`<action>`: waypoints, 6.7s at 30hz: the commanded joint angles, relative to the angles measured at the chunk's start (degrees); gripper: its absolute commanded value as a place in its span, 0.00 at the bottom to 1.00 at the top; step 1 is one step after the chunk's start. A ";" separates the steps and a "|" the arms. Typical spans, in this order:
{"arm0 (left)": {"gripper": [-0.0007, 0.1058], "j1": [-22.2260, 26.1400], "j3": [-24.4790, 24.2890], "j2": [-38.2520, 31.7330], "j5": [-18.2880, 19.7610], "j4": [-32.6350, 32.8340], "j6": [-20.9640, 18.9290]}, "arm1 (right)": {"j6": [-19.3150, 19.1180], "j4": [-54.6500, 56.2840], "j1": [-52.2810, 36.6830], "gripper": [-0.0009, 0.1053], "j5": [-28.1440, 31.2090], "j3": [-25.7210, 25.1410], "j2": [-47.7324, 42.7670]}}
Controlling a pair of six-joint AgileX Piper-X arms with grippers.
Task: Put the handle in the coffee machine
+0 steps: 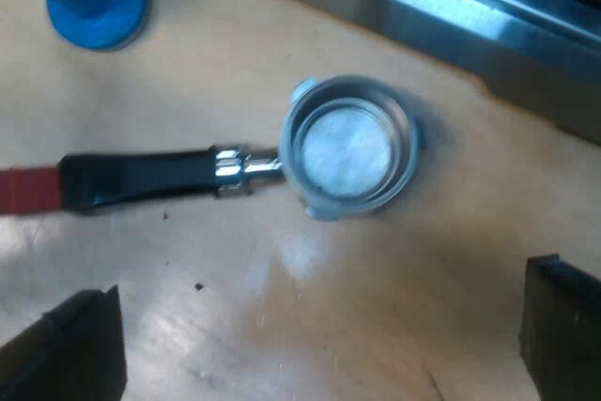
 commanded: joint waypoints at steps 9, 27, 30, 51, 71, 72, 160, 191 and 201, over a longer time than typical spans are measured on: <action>0.72 2.23 2.69 0.09 -2.69 -3.90 4.27 | -2.46 -1.50 -3.98 0.82 -4.06 -0.51 1.37; 0.72 20.90 2.69 0.09 17.99 -3.69 10.63 | -6.96 -4.19 -3.98 0.82 -3.94 -0.48 3.61; 0.72 20.90 2.69 0.09 17.99 -3.69 10.63 | -8.07 -4.53 -3.98 0.82 -3.94 -0.48 4.02; 0.72 20.90 2.69 0.09 18.12 -3.96 10.63 | -10.81 -7.23 -3.98 0.82 -4.83 -0.23 9.63; 0.72 20.90 2.69 0.09 18.12 -4.11 10.20 | -11.19 -9.12 -8.69 0.82 -9.29 -0.23 13.40; 0.72 20.90 2.69 0.09 18.12 -4.11 10.20 | -11.19 -9.12 -8.89 0.82 -9.72 -0.23 13.40; 0.72 20.90 2.75 0.09 18.12 -4.58 10.20 | -10.82 -12.42 -11.82 0.01 -15.26 -0.08 22.51; 0.72 20.90 2.75 4.69 26.31 3.59 19.19 | -0.75 4.26 -11.82 0.01 -15.01 -0.08 7.11; 0.72 20.90 2.75 13.31 27.60 3.37 25.64 | 1.29 4.86 -11.82 0.01 -15.22 -0.08 3.21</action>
